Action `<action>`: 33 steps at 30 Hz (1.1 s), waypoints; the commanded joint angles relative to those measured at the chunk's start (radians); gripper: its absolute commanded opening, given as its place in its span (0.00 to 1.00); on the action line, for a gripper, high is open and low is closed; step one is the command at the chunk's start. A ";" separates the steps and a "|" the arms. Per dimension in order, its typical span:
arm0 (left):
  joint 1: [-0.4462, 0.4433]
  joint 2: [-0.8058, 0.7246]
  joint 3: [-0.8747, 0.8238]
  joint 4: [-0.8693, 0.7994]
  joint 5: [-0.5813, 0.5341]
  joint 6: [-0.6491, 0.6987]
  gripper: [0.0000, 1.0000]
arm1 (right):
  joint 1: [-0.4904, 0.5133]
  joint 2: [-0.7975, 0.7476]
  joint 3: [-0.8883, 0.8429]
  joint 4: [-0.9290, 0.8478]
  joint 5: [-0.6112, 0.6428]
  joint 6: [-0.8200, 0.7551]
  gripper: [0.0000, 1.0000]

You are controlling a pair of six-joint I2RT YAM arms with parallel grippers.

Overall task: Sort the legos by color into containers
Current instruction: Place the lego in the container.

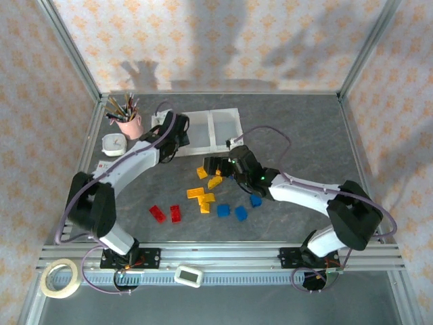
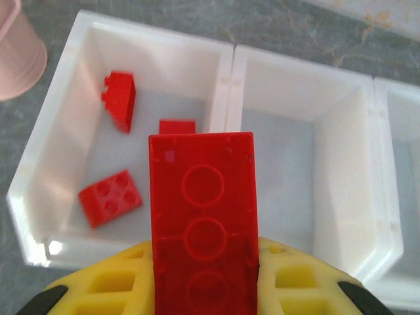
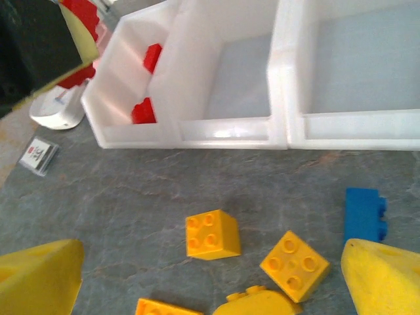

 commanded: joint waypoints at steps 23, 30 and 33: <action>0.186 0.310 0.270 0.013 0.034 0.082 0.48 | -0.030 0.061 0.095 -0.048 -0.047 -0.099 1.00; 0.177 0.148 0.141 0.007 0.077 0.069 0.52 | -0.028 0.028 0.089 -0.090 -0.103 -0.124 1.00; 0.154 0.055 0.048 0.005 0.081 0.058 0.54 | -0.015 0.013 0.072 -0.112 -0.109 -0.138 1.00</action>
